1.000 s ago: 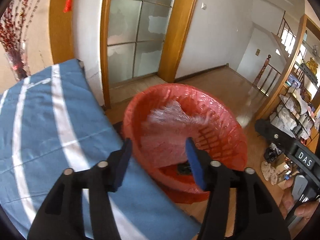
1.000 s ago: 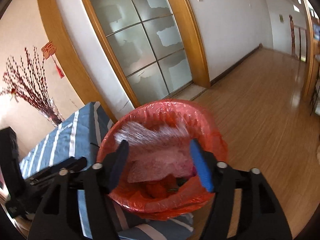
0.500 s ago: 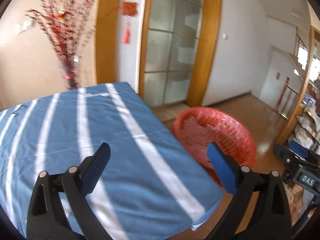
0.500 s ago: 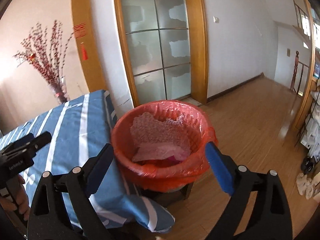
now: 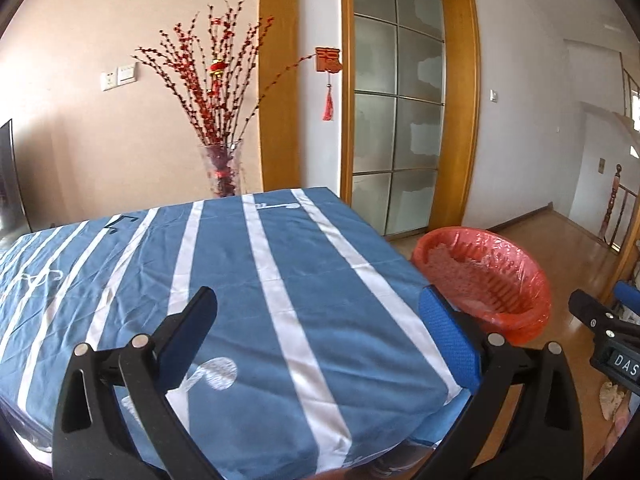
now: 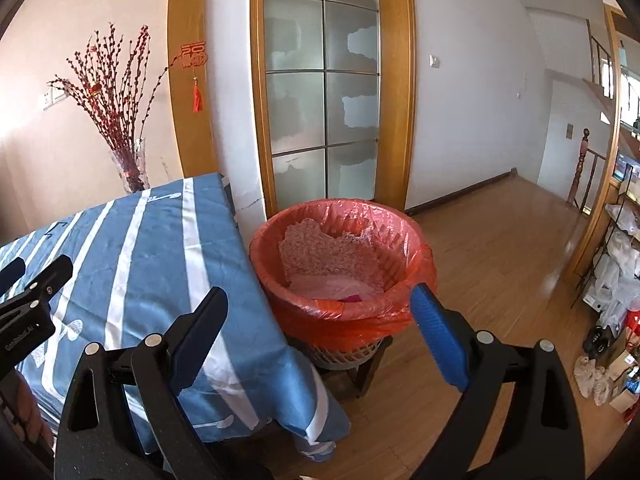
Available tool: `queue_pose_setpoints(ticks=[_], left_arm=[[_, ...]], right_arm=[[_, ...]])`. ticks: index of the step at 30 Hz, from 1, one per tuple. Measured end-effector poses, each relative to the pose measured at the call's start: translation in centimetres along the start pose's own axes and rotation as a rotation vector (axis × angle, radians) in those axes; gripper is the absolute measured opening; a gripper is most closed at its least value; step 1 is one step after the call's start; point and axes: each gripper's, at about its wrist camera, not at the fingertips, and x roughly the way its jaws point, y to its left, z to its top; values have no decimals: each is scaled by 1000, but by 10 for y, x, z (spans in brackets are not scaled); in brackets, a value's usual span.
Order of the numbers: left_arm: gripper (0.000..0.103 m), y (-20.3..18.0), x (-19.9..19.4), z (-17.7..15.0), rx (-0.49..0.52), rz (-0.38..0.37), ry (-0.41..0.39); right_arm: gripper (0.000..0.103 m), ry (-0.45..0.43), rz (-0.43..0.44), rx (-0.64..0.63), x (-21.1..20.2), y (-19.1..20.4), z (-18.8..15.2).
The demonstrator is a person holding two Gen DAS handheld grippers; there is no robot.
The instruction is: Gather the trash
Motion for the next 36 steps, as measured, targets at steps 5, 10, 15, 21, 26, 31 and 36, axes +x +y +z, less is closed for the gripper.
queue_pose_setpoints(ticks=[5,10,15,21,26,31,36], left_arm=[[99,10,-4,-5,-32,28,2],[99,15,-3,-9,-47,33,13],[99,15,-3,-11,-52,34,19],[99,13,-2,-12,-51,40,24],[99,12,-2,-12,-52,56,20],[99,12,-3,-14,-52,73,13],[99,13,-2,-15,-51,86,13]], right_arm=[[92,-31,-21,13,-7,9,-7],[92,-92,-58,12,-15,14,-11],[92,-125,-92,3,-17,16,-16],[92,-93,-91,26,-11,12,-20],[92,-91,-100,34,-12,12,-21],[92,-95,-105,26,-11,13,-23],[92,-87,-106,26,-10,13,-24]])
